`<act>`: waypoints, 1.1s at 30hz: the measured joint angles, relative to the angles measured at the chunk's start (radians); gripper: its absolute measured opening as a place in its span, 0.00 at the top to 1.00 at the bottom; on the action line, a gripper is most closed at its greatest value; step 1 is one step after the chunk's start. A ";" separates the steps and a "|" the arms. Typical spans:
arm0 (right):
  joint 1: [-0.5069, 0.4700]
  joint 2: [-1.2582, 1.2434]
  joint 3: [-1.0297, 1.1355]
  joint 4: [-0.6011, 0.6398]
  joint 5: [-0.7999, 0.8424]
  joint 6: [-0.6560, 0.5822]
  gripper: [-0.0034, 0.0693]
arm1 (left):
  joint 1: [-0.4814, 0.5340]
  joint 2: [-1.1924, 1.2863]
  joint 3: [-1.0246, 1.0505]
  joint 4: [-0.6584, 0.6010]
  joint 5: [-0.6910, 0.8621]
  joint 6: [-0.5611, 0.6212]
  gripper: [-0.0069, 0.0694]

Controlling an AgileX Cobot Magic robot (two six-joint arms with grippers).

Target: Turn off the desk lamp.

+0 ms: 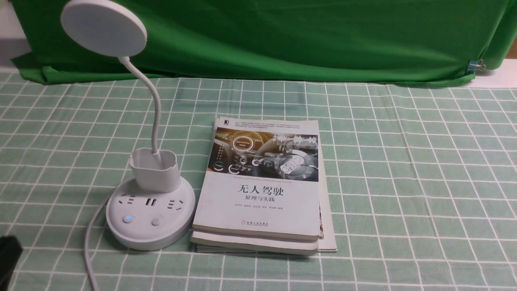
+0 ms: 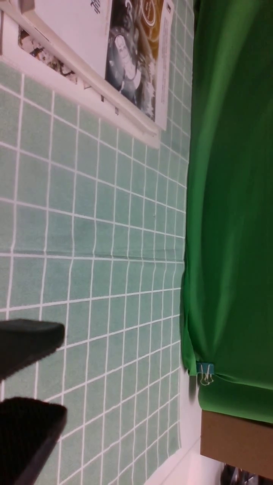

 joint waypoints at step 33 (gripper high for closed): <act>0.000 0.000 0.000 0.000 0.001 0.000 0.62 | 0.040 -0.036 0.086 0.020 0.037 -0.080 0.91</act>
